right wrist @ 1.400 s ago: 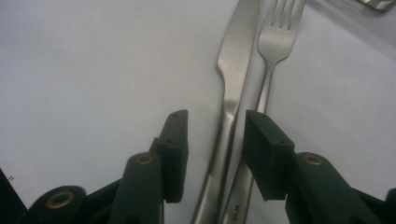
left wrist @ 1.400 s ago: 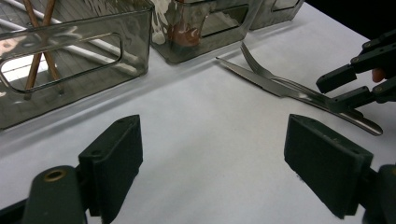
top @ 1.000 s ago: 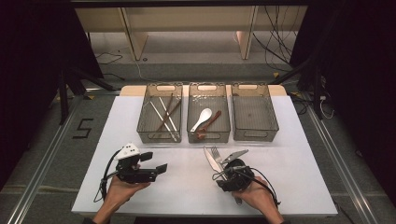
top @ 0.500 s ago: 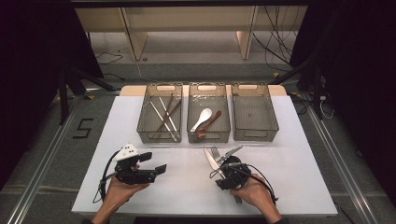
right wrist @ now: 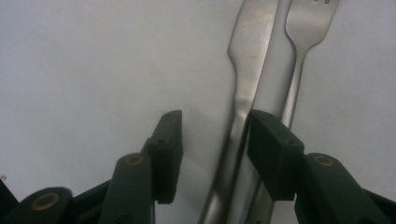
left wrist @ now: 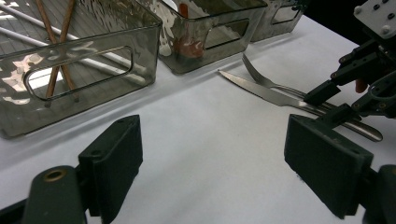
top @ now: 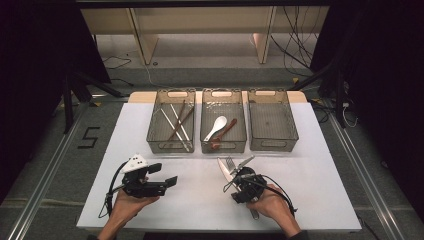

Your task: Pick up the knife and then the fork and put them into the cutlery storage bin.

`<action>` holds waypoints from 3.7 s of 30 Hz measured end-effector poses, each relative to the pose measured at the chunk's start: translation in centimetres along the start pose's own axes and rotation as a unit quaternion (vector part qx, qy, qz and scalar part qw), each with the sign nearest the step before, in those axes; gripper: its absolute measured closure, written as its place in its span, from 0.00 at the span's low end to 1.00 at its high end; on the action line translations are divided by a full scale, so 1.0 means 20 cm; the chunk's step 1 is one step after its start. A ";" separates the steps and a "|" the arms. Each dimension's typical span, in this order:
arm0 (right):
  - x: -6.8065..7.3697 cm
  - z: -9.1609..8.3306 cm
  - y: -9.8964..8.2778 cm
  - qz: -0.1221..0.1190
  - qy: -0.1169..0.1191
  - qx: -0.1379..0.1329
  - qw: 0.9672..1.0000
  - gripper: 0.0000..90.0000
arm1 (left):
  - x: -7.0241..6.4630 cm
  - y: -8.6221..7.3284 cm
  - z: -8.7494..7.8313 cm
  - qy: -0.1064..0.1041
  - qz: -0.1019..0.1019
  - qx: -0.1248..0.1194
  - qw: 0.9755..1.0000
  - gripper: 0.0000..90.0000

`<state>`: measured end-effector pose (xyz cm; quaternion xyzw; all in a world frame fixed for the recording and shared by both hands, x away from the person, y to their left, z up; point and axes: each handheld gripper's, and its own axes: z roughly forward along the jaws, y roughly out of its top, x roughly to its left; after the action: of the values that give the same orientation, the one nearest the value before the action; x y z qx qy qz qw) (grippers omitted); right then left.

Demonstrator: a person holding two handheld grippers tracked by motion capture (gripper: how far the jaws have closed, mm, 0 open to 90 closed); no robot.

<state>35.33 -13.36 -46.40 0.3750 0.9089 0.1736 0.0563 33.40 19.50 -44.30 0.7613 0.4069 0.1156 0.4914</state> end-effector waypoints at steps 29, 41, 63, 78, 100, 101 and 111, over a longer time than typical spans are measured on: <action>0.03 -0.01 0.02 -0.053 -0.011 0.044 0.998 0.88 | 0.00 -0.02 0.00 0.002 0.014 0.006 1.000 0.21; 0.03 -0.01 0.03 -0.068 -0.013 0.046 0.997 0.89 | 0.00 -0.02 0.00 0.003 0.014 0.002 1.000 0.21; 0.02 -0.05 0.04 -0.077 0.001 0.026 0.997 0.90 | 0.01 -0.03 -0.01 0.007 0.009 -0.012 1.000 0.20; -0.01 -0.11 0.04 -0.067 0.008 -0.006 0.998 0.90 | 0.02 -0.02 -0.02 0.008 0.007 -0.020 1.000 0.20; -0.08 -0.24 0.06 -0.046 0.008 -0.054 0.997 0.90 | 0.02 -0.02 -0.03 0.008 0.002 -0.023 1.000 0.20; -0.08 -0.24 0.07 -0.045 0.011 -0.056 0.997 0.90 | 0.02 -0.02 -0.03 0.008 0.002 -0.023 1.000 0.20; -0.19 -0.34 0.11 -0.019 -0.002 -0.098 0.995 0.90 | 0.03 -0.02 -0.04 0.009 -0.003 -0.031 0.999 0.20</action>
<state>37.89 -16.37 -39.40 0.3503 0.8946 0.2596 0.0975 33.11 20.47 -44.48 0.7435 0.4095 0.1337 0.5115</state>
